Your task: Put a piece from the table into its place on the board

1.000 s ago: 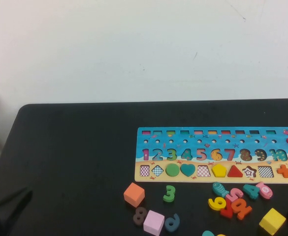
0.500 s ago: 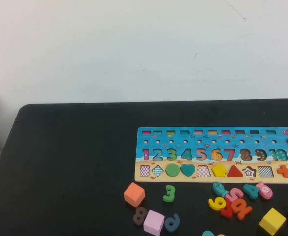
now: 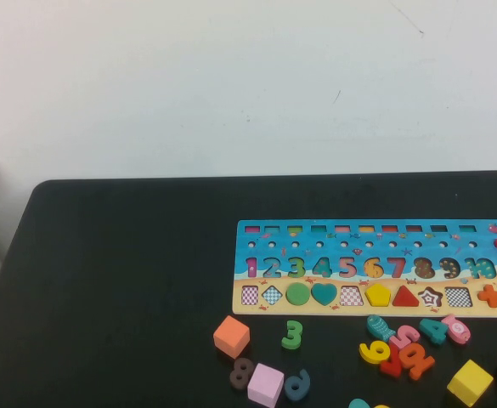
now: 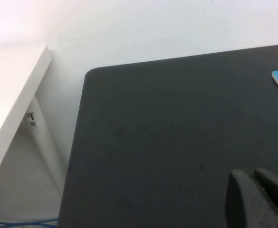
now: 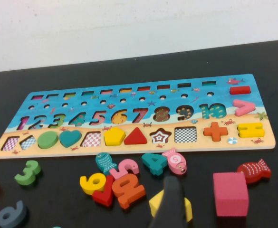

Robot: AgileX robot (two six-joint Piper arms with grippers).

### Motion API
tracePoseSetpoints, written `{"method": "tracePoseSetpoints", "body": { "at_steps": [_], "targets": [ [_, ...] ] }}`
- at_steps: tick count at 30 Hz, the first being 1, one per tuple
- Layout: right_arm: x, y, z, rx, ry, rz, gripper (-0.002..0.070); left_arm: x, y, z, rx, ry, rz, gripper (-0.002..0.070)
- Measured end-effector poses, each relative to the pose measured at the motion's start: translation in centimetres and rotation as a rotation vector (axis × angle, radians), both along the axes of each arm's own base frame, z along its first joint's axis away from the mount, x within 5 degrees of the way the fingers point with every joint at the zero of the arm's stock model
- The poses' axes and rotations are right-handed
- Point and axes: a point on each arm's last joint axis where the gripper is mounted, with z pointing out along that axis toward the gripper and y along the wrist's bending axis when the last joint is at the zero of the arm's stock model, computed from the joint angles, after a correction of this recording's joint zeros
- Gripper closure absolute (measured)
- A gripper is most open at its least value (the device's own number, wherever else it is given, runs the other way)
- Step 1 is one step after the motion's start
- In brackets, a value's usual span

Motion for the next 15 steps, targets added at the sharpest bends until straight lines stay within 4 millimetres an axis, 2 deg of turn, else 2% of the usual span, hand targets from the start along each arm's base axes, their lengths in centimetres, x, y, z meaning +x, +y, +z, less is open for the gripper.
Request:
{"method": "tracePoseSetpoints", "body": {
  "at_steps": [15],
  "targets": [
    [0.00, 0.00, 0.00, 0.000, 0.000, 0.000, 0.0088, -0.02, -0.19, 0.00, -0.052, 0.004, -0.007, 0.0676]
  ]
}}
